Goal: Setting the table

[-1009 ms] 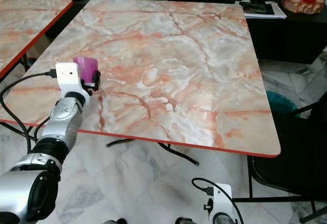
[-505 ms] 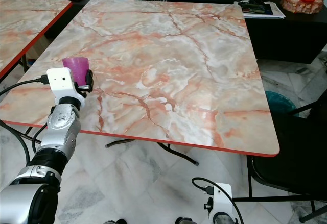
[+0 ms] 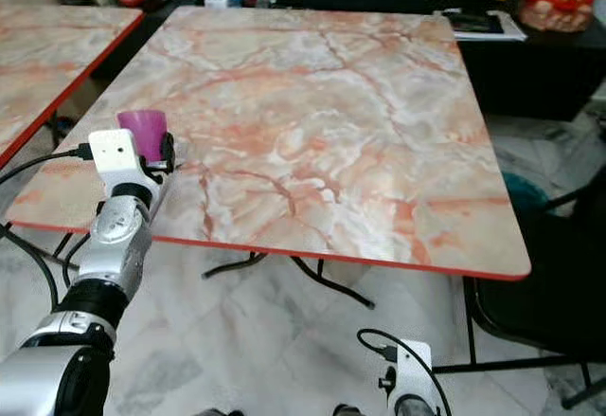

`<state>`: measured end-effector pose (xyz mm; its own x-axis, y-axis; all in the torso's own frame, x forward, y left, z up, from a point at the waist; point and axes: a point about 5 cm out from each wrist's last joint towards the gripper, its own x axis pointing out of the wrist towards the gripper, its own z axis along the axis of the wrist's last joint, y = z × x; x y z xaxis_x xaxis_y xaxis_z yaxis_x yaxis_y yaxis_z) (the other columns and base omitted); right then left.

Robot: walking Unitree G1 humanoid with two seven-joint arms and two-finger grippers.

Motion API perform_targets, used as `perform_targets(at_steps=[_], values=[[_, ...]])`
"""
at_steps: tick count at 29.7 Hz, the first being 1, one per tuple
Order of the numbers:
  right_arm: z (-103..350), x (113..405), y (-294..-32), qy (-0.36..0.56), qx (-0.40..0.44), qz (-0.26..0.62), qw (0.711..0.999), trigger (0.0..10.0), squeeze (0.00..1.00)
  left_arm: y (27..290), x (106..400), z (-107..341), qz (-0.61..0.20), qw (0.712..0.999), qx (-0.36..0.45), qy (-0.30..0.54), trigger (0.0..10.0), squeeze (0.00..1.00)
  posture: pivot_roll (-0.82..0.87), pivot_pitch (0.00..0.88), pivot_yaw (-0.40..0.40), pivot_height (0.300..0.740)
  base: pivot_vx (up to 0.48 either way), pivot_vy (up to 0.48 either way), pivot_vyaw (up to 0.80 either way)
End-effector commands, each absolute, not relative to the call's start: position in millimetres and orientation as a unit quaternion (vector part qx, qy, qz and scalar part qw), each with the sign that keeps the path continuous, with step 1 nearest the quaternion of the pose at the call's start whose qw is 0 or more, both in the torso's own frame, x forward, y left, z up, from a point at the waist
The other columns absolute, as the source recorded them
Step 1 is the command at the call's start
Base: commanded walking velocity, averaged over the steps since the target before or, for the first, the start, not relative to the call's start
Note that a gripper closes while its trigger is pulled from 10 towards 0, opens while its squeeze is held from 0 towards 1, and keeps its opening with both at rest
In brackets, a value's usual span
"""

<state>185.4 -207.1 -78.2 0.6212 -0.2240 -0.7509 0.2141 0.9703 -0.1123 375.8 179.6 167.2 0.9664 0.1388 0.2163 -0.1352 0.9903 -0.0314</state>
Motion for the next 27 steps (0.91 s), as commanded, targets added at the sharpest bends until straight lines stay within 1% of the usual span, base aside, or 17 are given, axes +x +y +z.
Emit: perform_targets(at_steps=[1,6,7,9,12,27], values=[[-81.1,180.9,-203.5,0.424,0.003,-0.123,0.897,10.0,0.00,185.5,375.1,171.2,0.078,0.990,-0.004,-0.116,10.0,0.00,-0.07,0.139,0.012,0.740,0.000,0.330,0.00],[-80.9,181.4,-203.1,0.424,0.003,-0.121,0.898,10.0,0.00,185.9,376.2,174.3,0.076,0.990,-0.005,-0.118,10.0,0.00,-0.06,0.136,0.013,0.740,0.000,0.392,0.00],[-77.3,188.0,-204.0,0.413,0.001,-0.122,0.903,10.0,0.00,186.4,376.5,175.5,0.076,0.990,-0.005,-0.119,10.0,0.00,-0.06,0.136,0.014,0.740,0.000,0.480,0.00],[-77.3,188.0,-204.0,0.413,0.001,-0.122,0.903,10.0,0.00,186.4,376.5,175.5,0.076,0.990,-0.005,-0.119,10.0,0.00,-0.06,0.136,0.014,0.740,0.000,0.480,0.00],[-68.5,203.0,-207.0,0.389,-0.004,-0.121,0.913,10.0,0.00,187.6,376.8,177.1,0.076,0.990,-0.006,-0.120,10.0,0.00,-0.06,0.134,0.016,0.740,0.000,0.480,0.00],[-67.6,206.0,-203.7,0.387,0.002,-0.117,0.914,10.0,0.00,187.9,378.2,185.3,0.062,0.990,-0.008,-0.129,10.0,0.00,-0.06,0.123,0.029,0.740,0.000,0.480,0.00]])
